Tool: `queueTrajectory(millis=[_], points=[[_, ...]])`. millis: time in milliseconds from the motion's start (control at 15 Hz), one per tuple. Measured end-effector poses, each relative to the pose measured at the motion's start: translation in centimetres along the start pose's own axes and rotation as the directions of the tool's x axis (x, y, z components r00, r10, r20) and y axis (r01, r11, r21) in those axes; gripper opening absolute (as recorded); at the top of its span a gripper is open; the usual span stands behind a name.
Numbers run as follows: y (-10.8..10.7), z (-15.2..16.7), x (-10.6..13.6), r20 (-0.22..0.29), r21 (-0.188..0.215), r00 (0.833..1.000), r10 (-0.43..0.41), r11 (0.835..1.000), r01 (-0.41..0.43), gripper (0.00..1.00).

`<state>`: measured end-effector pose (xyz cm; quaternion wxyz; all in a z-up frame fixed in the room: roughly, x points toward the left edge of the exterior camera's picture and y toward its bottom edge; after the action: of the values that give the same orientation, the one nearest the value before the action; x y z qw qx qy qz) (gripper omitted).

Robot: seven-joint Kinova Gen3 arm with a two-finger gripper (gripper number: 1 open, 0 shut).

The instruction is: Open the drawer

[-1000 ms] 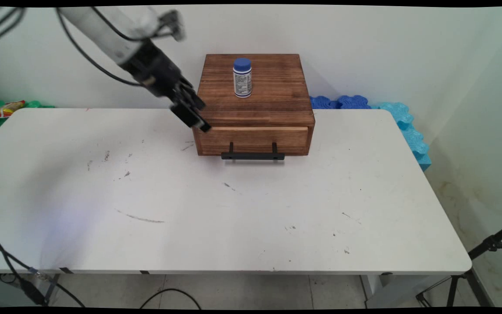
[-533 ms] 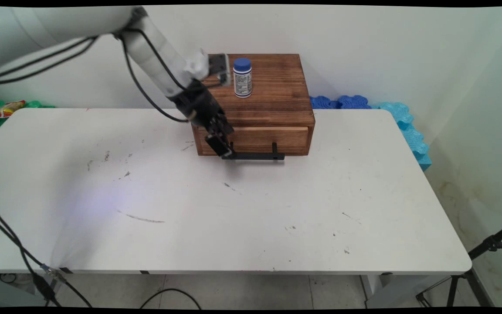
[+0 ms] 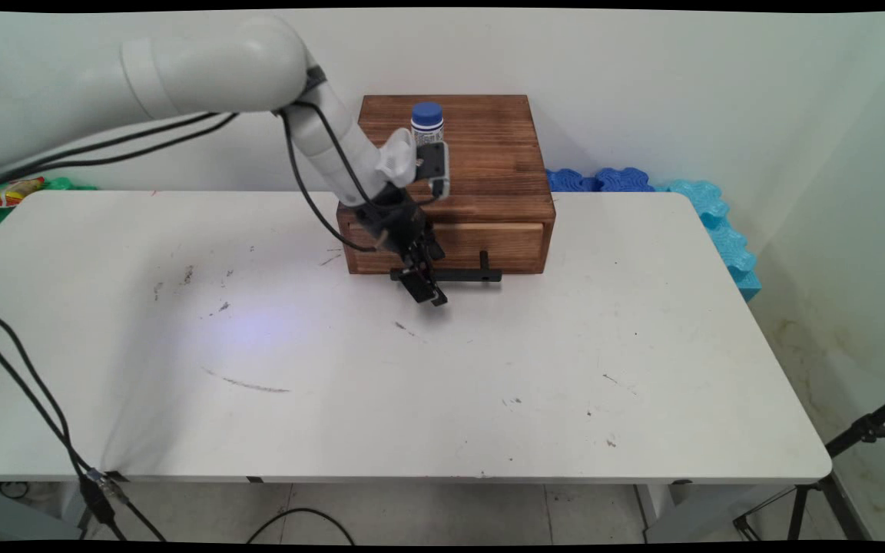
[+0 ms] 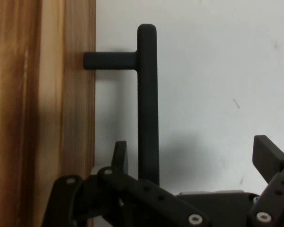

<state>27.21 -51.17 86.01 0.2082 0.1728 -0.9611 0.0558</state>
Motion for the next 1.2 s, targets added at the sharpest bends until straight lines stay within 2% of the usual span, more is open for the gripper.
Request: queueTrajectory(millis=[667,933,1200], points=[[0.5,4.7,0.8,0.027,-0.016,1.000,0.010,1.000,-0.010,1.00],[1.6,5.2,1.2,0.030,-0.027,1.000,0.011,1.000,-0.010,1.00],[3.7,5.0,1.6,0.030,-0.045,0.999,0.017,0.999,-0.015,1.00]])
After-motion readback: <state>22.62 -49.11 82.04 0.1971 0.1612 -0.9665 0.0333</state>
